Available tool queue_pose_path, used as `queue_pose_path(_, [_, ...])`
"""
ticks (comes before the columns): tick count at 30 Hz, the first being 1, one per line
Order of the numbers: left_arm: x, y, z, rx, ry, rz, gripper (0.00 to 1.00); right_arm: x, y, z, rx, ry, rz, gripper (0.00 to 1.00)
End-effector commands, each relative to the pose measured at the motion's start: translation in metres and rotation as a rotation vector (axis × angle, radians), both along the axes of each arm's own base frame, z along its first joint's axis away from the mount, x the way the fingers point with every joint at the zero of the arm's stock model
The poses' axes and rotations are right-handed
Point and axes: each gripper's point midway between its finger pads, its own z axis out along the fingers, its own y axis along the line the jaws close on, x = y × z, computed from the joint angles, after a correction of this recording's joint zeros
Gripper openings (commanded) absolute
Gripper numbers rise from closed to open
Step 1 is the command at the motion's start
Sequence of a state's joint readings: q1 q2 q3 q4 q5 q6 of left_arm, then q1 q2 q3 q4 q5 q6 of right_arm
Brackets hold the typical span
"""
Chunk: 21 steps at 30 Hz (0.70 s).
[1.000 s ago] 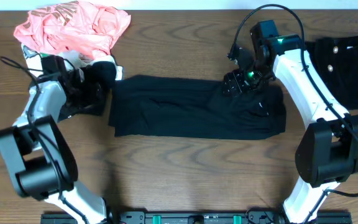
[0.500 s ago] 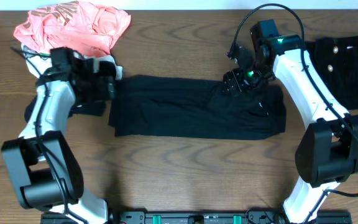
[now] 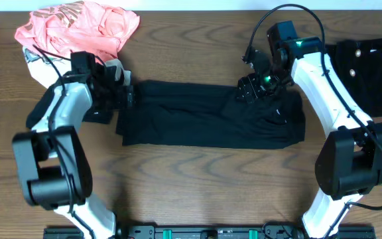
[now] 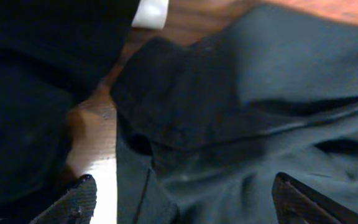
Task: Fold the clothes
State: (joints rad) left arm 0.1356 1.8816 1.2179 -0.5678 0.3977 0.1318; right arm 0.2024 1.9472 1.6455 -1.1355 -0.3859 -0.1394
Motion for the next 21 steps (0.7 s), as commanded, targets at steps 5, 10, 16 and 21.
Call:
queue_pose_path(5, [-0.009,-0.003,-0.031,-0.017,0.074,-0.018,0.9,0.001,0.009,0.015,0.021,-0.041,0.031,0.75])
queue_pose_path(10, [-0.016,-0.005,-0.043,-0.027,0.119,-0.019,0.91,0.001,0.009,0.015,0.021,-0.042,0.031,0.76])
queue_pose_path(16, [-0.033,-0.021,-0.059,-0.085,0.198,-0.049,0.86,0.002,0.009,0.015,0.022,-0.045,0.031,0.76])
queue_pose_path(21, [-0.047,-0.03,-0.063,-0.096,0.258,-0.087,0.8,0.002,0.009,0.015,0.022,-0.046,0.031,0.76])
